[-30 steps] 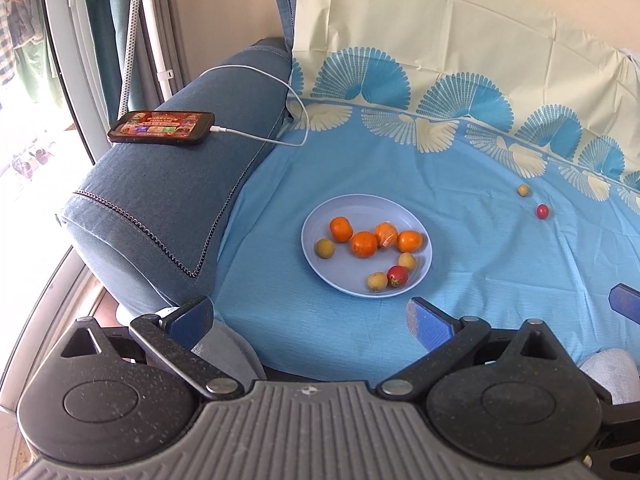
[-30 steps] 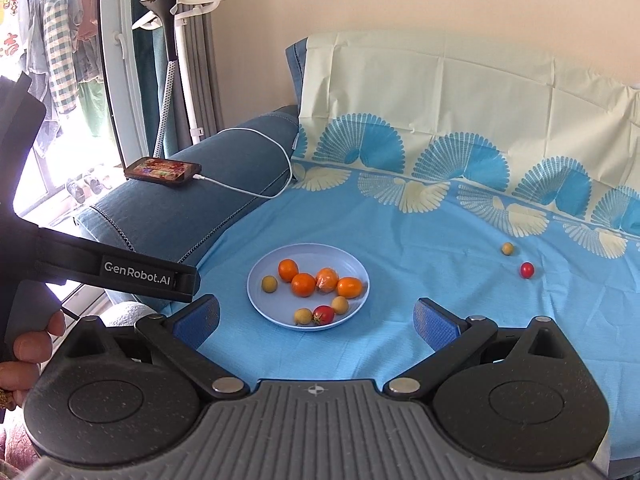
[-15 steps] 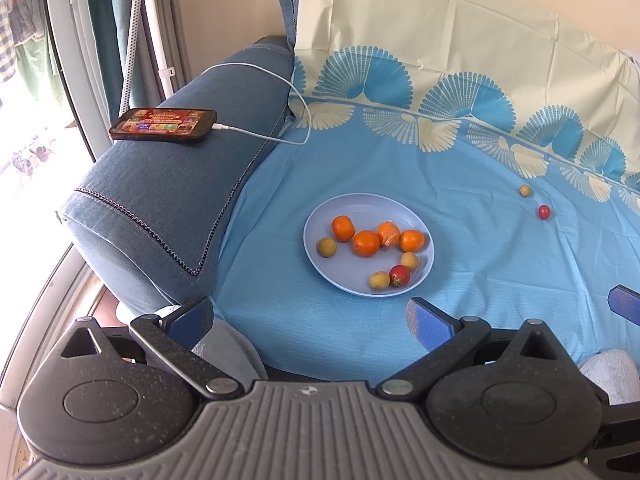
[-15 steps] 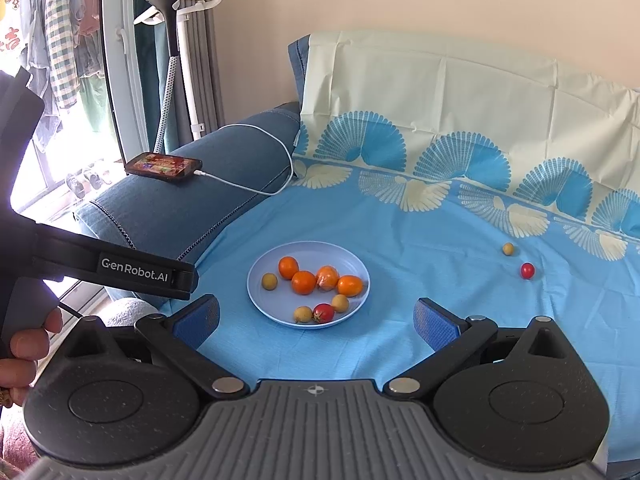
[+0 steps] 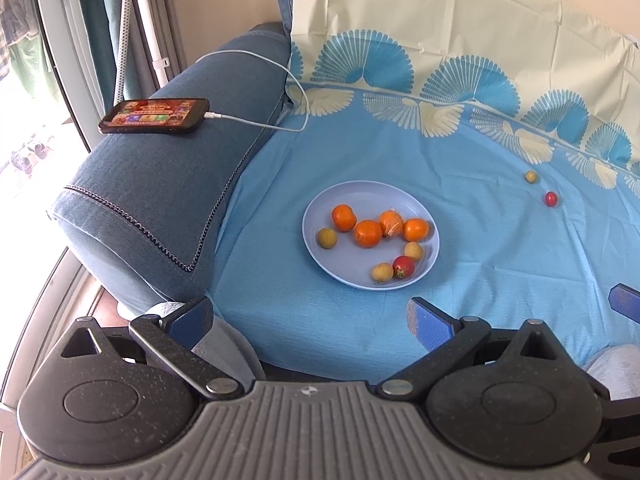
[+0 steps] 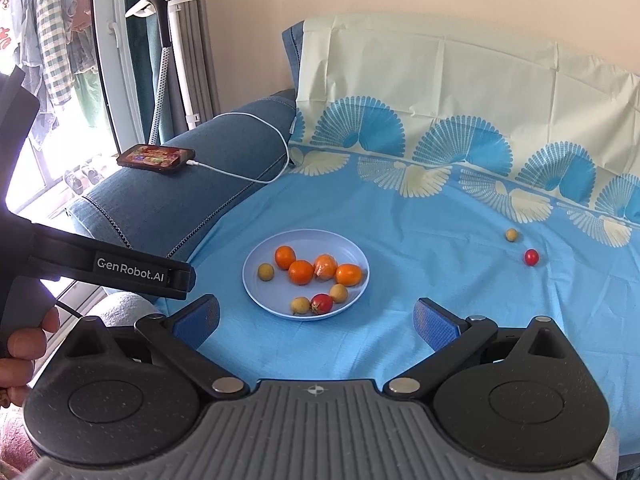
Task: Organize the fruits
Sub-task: 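Lift both tools back from the plate, then grasp the last red tomato with the right tool while the left tool grasps the last tan fruit, then carry the tomato in the right tool while the left tool carries the tan fruit to the plate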
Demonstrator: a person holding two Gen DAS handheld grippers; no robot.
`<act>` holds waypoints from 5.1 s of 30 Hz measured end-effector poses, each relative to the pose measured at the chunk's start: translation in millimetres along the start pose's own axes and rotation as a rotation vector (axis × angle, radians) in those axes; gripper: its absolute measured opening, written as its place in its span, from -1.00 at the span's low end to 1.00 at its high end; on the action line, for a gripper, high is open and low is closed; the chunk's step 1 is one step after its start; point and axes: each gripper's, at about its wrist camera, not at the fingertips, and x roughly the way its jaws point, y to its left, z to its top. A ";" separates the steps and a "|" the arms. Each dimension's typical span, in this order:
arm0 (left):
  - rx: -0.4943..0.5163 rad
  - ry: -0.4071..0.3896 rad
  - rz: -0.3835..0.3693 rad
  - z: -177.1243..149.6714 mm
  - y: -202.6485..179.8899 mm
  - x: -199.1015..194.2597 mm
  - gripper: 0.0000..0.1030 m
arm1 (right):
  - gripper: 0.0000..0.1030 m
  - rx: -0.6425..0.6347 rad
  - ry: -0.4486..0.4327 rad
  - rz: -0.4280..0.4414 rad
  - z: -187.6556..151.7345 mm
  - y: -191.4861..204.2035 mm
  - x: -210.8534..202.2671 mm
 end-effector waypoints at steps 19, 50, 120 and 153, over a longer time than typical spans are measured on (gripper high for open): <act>0.140 0.077 -0.104 82.3 -114.9 88.5 0.99 | 0.98 0.265 0.014 -0.296 -11.7 -132.2 58.8; 0.392 0.081 -0.342 198.1 -428.7 375.9 -0.45 | -0.41 0.207 0.007 -0.425 -11.5 -376.4 321.8; -0.012 -0.052 -0.137 -1.1 1.8 -41.6 -0.45 | -0.40 -0.002 -0.039 0.013 -11.3 -15.6 -39.5; -0.018 0.120 -0.089 57.0 9.4 80.5 -0.45 | -0.41 -0.026 0.107 0.047 25.3 -22.1 82.0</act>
